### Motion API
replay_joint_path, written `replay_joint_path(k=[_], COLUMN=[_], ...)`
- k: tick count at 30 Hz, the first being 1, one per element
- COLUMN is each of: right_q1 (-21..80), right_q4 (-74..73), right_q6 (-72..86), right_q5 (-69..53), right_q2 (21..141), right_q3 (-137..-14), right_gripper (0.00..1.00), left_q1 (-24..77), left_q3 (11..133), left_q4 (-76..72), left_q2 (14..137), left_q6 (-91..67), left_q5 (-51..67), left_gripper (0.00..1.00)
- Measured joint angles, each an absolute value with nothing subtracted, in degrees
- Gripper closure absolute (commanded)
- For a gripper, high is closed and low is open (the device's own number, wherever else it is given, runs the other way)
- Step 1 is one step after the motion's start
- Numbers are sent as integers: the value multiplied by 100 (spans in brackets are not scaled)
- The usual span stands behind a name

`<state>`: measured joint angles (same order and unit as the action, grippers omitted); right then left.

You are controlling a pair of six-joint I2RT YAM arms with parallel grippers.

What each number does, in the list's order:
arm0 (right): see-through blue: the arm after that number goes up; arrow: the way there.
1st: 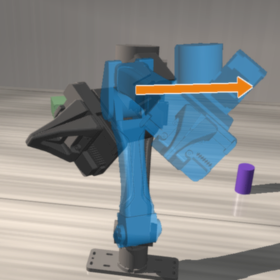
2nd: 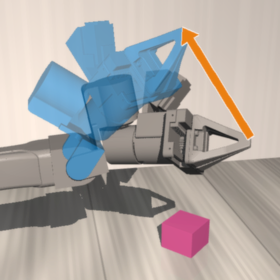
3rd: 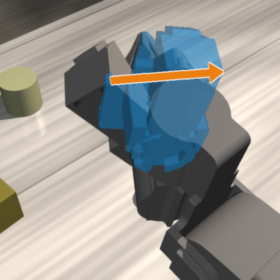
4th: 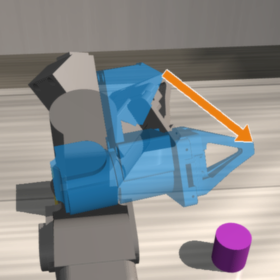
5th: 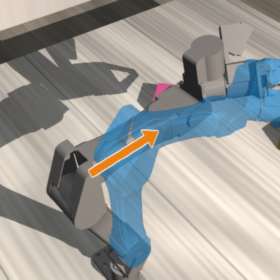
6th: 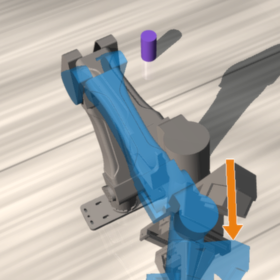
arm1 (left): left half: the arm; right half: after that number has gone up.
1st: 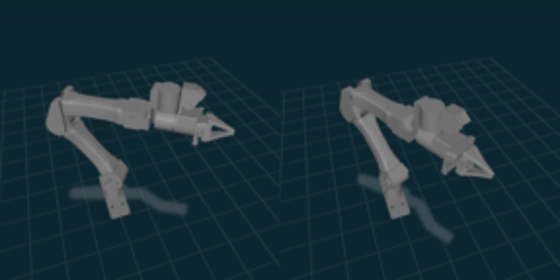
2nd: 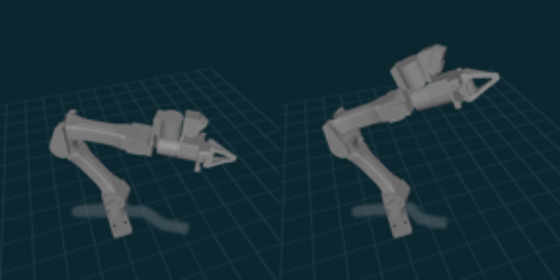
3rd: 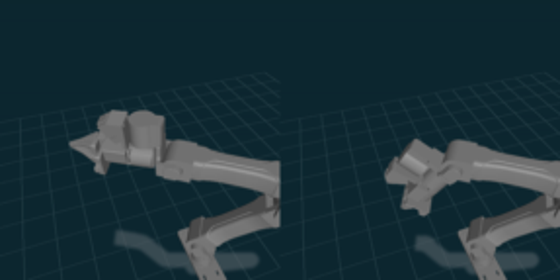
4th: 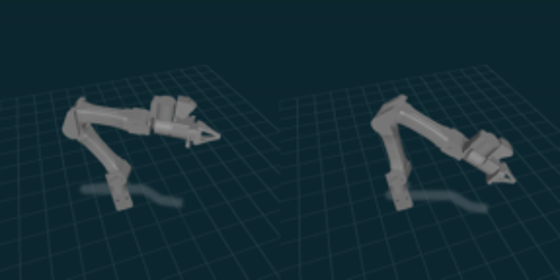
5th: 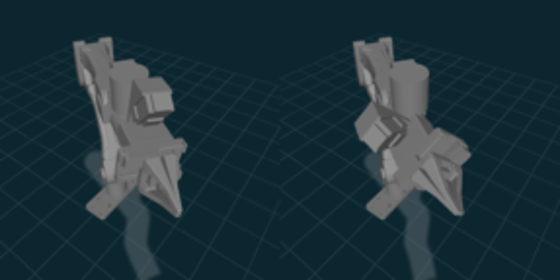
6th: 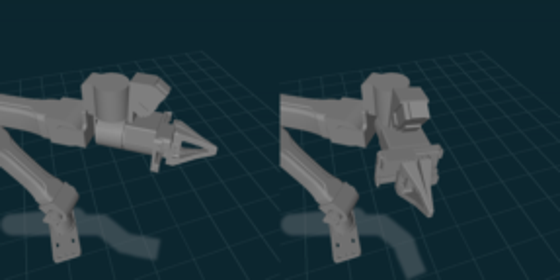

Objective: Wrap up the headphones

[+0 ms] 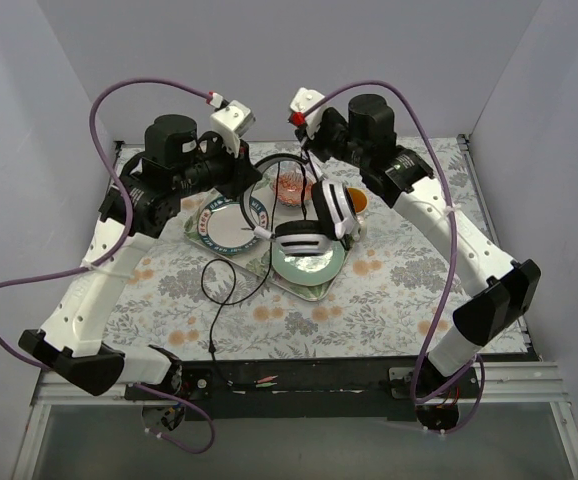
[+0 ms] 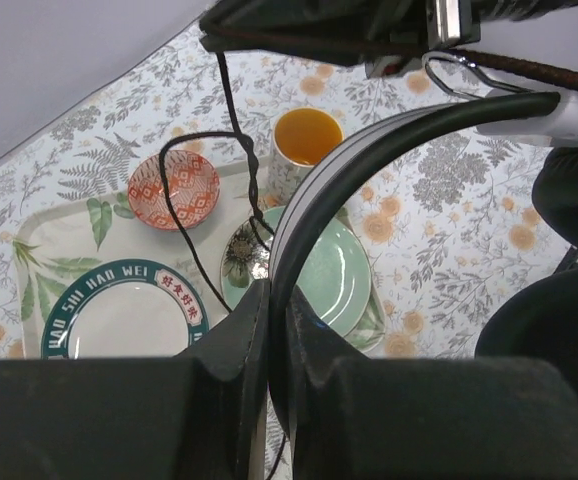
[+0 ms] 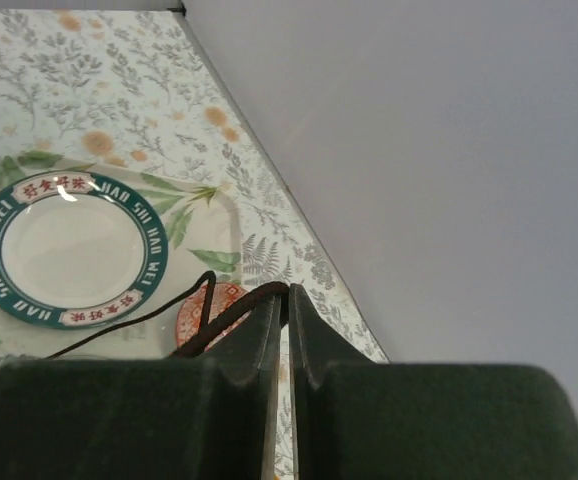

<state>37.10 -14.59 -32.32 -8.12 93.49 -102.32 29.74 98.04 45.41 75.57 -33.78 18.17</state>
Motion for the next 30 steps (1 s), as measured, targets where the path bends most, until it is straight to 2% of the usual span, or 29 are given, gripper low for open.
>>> replay_joint_path(k=[1, 2, 5, 11, 18, 19, 20, 21, 30], right_q1=[3612, 3503, 3275, 3232, 3269, 3269, 3269, 3269, 3271], right_q4=[-1413, -1330, -993, -104, 1094, 1275, 1409, 1603, 2423], right_q6=[-3116, -3015, -2781, -2115, -1103, -961, -851, -683, 209], right_q5=[-1085, -1382, -2080, -2965, -3173, -3170, -3170, -3170, -2377], right_q2=[9284, 9216, 9050, 8993, 9024, 9043, 9059, 9087, 9325], right_q3=[-10084, -9946, -9544, -8842, -8324, -8246, -8173, -8064, -7334], right_gripper=[77, 65, 51, 35, 27, 23, 14, 12, 9], left_q1=[2974, 2974, 2976, 2985, 2987, 2987, 2987, 2987, 2987], left_q3=[9909, 10016, 10401, 11194, 11913, 11972, 12040, 12123, 12346], left_q4=[4571, 4630, 4683, 4650, 4613, 4593, 4587, 4591, 4534], left_q2=[7570, 7583, 7658, 7736, 7957, 7990, 8029, 8077, 8274], left_q6=[-3446, -3505, -3640, -3938, -4318, -4359, -4403, -4456, -4584], left_q5=[1822, 1826, 1848, 1688, 1133, 1046, 947, 829, 113], left_gripper=[100, 100, 100, 100, 100, 100, 100, 100, 100])
